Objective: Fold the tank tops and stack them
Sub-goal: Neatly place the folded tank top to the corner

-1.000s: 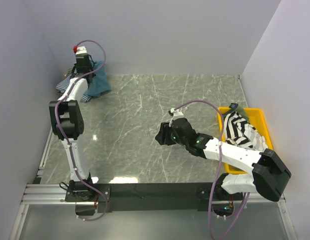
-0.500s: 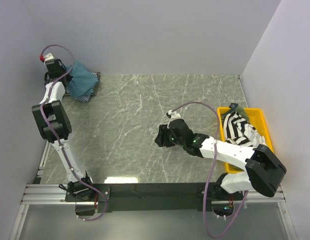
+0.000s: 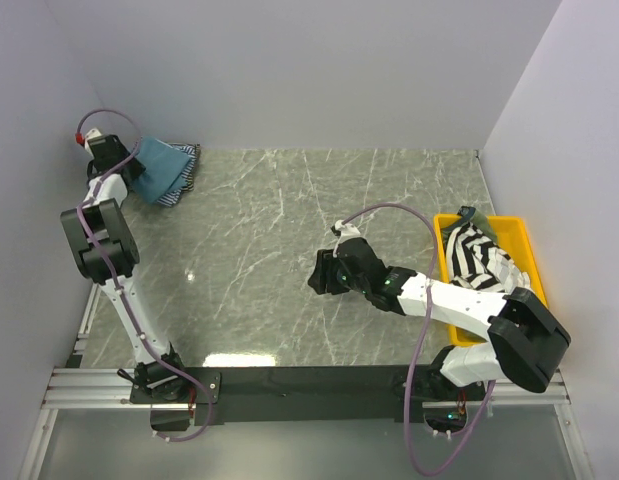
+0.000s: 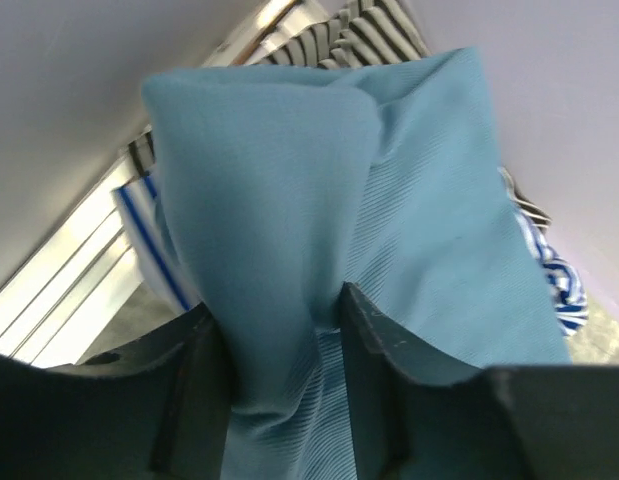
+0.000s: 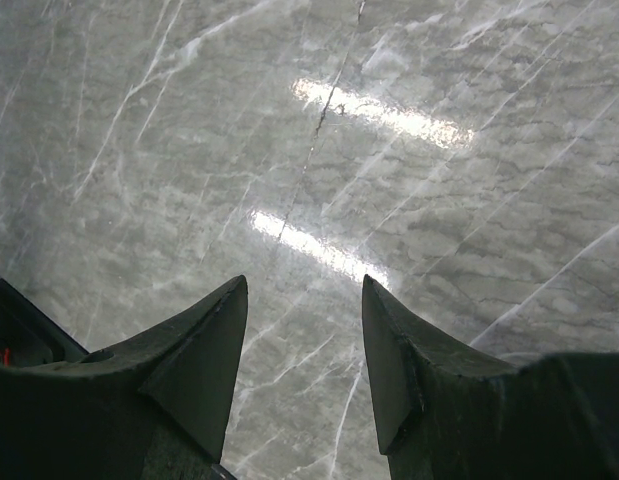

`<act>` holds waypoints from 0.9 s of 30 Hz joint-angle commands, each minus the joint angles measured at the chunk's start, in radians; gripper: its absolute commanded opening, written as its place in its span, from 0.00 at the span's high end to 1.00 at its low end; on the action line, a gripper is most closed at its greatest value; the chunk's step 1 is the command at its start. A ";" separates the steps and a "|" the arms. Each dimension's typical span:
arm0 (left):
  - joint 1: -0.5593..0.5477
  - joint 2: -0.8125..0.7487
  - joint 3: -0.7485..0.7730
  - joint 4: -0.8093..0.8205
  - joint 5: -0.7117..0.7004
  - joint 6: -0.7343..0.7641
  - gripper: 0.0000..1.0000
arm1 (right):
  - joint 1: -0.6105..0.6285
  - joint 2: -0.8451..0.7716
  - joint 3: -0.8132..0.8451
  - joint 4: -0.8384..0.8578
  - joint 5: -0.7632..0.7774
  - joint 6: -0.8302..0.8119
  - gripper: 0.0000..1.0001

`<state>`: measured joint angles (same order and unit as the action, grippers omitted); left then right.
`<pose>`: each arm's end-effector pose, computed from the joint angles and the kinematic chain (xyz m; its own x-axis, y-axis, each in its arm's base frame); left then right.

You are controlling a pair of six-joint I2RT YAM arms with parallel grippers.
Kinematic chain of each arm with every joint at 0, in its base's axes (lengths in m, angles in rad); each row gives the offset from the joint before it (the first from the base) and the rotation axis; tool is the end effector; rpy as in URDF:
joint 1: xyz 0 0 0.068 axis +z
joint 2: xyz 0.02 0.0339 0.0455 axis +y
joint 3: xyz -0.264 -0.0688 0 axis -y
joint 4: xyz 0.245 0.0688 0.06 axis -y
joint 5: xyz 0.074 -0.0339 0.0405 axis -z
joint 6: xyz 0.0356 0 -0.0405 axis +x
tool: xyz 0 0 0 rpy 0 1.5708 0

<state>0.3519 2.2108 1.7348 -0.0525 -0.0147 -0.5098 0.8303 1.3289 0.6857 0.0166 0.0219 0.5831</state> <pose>0.4857 0.1789 0.2111 -0.2392 -0.6076 -0.7574 -0.5422 0.7306 -0.4150 0.1878 0.2044 0.2066 -0.7300 0.0173 -0.6832 -0.3882 0.8123 0.4353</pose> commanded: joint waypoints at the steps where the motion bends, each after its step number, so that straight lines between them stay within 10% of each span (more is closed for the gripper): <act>1: -0.004 -0.130 -0.035 0.045 -0.097 -0.024 0.51 | -0.007 -0.014 0.000 0.045 -0.002 0.004 0.43; 11: -0.008 -0.266 -0.135 0.028 -0.340 -0.055 0.41 | -0.007 -0.046 -0.020 0.059 -0.014 0.012 0.43; 27: -0.165 -0.437 -0.322 0.022 -0.344 -0.176 0.49 | -0.008 -0.120 -0.041 0.040 0.021 0.029 0.43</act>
<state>0.2371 1.8828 1.4399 -0.0341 -0.3565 -0.6243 0.8303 1.2522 0.6464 0.0433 0.0151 0.6025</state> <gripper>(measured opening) 0.507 0.567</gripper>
